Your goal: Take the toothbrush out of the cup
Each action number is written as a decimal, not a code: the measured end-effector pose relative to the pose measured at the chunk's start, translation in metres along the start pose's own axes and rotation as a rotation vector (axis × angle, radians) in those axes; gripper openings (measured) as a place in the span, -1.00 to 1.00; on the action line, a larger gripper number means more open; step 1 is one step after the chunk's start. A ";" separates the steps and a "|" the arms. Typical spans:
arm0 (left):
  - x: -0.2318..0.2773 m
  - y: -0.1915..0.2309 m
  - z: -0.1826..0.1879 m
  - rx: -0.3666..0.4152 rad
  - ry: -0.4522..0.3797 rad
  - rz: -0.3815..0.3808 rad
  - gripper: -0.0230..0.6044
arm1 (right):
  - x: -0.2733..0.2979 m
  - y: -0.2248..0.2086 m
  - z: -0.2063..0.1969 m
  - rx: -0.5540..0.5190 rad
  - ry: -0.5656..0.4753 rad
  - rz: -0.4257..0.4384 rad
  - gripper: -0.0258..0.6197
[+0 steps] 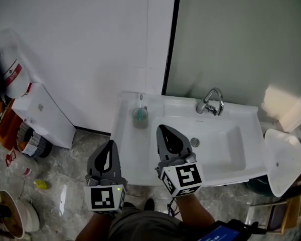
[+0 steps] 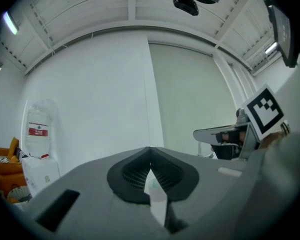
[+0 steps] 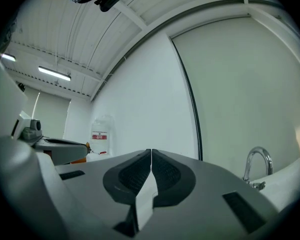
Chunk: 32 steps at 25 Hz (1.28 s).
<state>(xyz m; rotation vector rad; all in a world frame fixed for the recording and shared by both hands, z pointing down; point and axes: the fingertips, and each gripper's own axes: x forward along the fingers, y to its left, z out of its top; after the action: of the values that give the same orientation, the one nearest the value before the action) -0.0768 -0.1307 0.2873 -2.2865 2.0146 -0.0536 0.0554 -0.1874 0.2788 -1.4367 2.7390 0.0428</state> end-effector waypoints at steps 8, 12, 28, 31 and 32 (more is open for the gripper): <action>0.010 0.021 -0.015 -0.024 0.054 0.050 -0.88 | 0.023 -0.002 -0.005 -0.004 0.017 0.017 -0.87; 0.024 0.029 -0.032 -0.038 0.091 0.036 -0.88 | 0.038 -0.003 -0.029 0.015 0.056 0.007 -0.87; 0.124 0.070 -0.095 -0.099 0.171 -0.062 -0.88 | 0.126 -0.021 -0.102 0.054 0.208 -0.047 -0.87; 0.143 0.072 -0.110 -0.104 0.202 -0.079 -0.88 | 0.143 -0.027 -0.118 0.070 0.241 -0.044 -0.87; 0.149 0.073 -0.114 -0.102 0.212 -0.085 -0.88 | 0.149 -0.028 -0.123 0.073 0.253 -0.038 -0.87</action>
<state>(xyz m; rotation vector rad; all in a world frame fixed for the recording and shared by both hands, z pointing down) -0.1400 -0.2929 0.3882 -2.5260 2.0590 -0.2126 -0.0097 -0.3311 0.3933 -1.5731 2.8702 -0.2552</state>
